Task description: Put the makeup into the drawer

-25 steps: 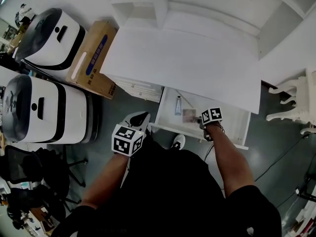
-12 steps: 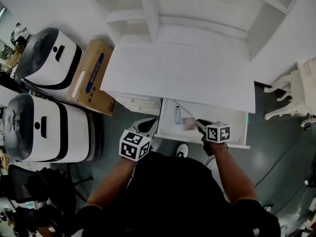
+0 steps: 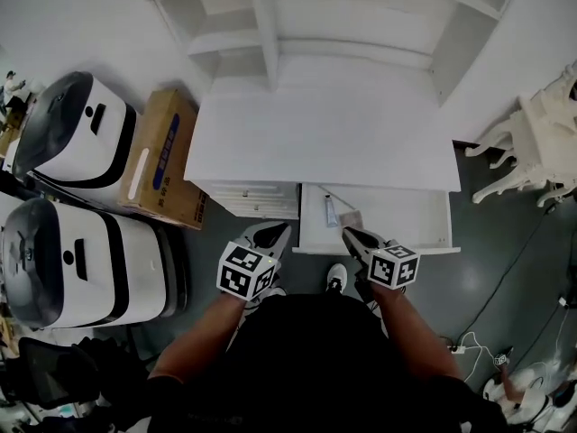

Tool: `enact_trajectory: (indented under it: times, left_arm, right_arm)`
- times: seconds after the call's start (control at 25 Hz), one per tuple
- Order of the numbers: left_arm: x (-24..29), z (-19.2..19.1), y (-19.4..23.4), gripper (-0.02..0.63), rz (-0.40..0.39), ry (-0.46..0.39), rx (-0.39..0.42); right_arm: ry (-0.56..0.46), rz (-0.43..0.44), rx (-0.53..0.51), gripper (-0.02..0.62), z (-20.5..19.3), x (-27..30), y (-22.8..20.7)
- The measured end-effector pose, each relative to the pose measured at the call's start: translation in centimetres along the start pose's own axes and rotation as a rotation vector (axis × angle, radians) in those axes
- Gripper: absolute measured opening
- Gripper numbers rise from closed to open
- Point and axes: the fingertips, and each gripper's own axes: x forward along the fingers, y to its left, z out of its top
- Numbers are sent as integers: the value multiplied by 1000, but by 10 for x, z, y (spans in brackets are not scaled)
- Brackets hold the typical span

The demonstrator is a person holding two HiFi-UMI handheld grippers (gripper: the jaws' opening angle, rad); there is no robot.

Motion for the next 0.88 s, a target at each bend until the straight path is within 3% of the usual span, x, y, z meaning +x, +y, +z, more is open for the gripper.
enact_trajectory:
  times: [0.36, 0.68, 0.88]
  left_arm:
    - [-41, -34, -14, 11, -141, 12, 39]
    - [-60, -60, -18, 11, -235, 38, 65]
    - [-65, -63, -29, 11, -268, 44, 87]
  right_arm:
    - [-103, -83, -25, 29, -30, -16, 65]
    - [-151, -198, 49, 28, -72, -39, 82]
    - [-186, -229, 58, 28, -74, -53, 86]
